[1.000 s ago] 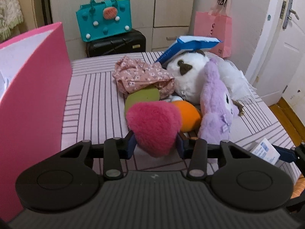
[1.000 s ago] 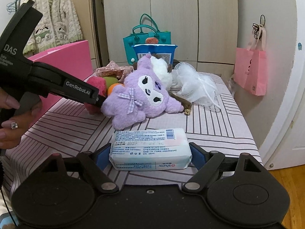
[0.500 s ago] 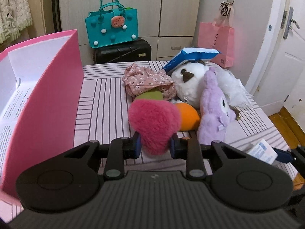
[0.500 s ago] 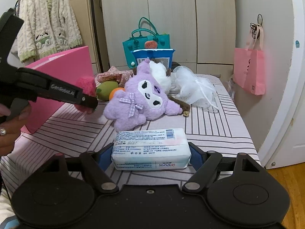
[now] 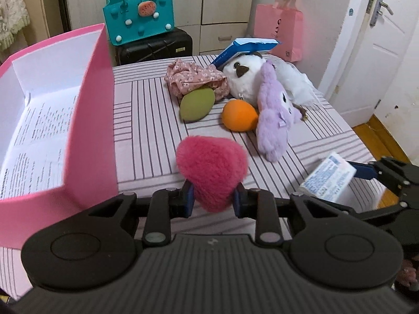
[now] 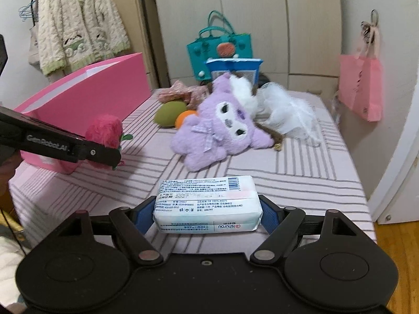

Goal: Organize soft objects
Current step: 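Carry the heart with the left tool and wipes with the right tool over the box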

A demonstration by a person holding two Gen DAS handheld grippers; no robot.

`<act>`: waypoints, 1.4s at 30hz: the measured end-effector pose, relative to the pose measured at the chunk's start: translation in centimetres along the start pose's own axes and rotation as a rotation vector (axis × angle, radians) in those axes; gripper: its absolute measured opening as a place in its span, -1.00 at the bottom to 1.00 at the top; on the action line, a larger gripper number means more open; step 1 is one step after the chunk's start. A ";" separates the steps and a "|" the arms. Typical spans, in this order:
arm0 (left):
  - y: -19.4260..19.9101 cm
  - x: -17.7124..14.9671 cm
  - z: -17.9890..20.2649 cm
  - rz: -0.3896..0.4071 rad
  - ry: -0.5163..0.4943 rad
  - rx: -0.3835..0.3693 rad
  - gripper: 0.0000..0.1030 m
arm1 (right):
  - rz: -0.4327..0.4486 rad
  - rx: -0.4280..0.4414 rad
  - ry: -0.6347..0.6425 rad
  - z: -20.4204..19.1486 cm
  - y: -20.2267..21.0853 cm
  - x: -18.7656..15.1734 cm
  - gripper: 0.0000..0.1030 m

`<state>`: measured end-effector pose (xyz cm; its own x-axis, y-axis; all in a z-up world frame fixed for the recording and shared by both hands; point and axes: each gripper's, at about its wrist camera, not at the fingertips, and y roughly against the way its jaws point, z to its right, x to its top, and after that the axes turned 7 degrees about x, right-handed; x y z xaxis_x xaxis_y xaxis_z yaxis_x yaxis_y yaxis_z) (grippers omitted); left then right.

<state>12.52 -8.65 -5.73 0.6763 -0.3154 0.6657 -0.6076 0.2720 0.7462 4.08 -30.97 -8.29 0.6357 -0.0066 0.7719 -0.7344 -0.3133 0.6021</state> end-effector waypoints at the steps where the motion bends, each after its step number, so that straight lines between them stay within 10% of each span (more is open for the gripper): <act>1: 0.3 -0.1 -0.1 -0.002 -0.002 -0.004 -0.48 | -0.008 0.012 0.003 -0.3 0.0 0.0 0.61; 32: 10.4 -0.2 -9.9 -0.215 -0.009 -0.121 -0.47 | -0.246 0.346 0.147 -11.4 1.6 7.4 0.62; 42: 12.4 3.7 -13.5 -0.097 -0.046 -0.097 -0.47 | -0.134 0.329 0.288 -13.0 0.0 13.6 0.62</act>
<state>13.16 5.84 6.09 0.7087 -0.3851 0.5911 -0.4958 0.3241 0.8057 9.65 -18.70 4.91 0.5936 0.3039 0.7452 -0.5062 -0.5789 0.6393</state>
